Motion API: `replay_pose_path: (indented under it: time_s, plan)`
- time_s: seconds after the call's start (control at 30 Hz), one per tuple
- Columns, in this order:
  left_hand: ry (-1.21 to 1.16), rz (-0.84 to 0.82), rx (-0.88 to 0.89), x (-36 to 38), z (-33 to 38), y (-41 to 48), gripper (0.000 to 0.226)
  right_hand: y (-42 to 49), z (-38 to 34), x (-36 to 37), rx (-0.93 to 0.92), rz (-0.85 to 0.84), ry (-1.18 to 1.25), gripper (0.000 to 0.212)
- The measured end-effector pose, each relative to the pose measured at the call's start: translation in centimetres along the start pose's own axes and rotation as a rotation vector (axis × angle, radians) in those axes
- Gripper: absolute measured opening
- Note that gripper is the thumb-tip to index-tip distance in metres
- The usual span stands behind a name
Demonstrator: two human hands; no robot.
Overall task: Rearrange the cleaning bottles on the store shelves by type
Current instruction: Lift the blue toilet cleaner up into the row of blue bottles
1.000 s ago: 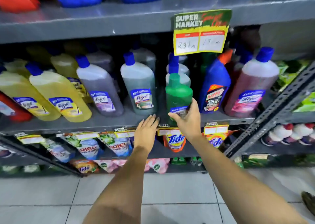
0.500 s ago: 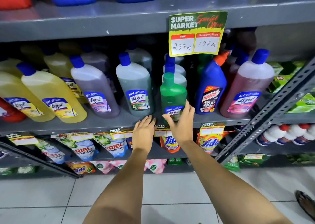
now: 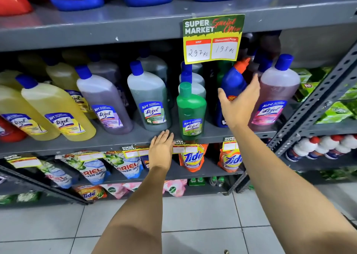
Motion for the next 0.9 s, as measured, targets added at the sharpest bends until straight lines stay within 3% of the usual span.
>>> replay_pose_path:
  time_s: [0.3, 0.5, 0.7, 0.77, 0.9]
  plan:
    - [-0.016, 0.047, 0.014, -0.7, 0.1, -0.5, 0.036, 0.8, 0.9, 0.1, -0.058, -0.106, -0.146, 0.093]
    - [-0.108, 0.447, -0.085, -8.6, 3.8, -0.4, 0.031, -0.7, 0.3, -2.0, -0.135, -0.136, -0.064, 0.080]
    - [-0.226, 0.878, 0.154, -23.6, 10.3, 6.4, 0.028, -2.2, -5.4, -6.3, -0.184, -0.001, 0.089, 0.072]
    - [-0.213, 0.898, 0.233, -27.9, 12.8, 9.1, 0.028, -2.8, -8.2, -8.7, -0.201, 0.083, 0.101, 0.076]
    - [0.030, 0.714, 0.317, -30.6, 16.6, 13.9, 0.031, -2.5, -14.6, -14.3, -0.255, 0.172, 0.127, 0.077]
Point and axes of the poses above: each hand's wrist, its own y-axis towards the middle knuckle, its own x-axis out of the palm, z = x × y, the point moved 2 cm from there along y, towards the middle knuckle, and after that the axes turned 10 degrees about y, right-handed, at the moved point
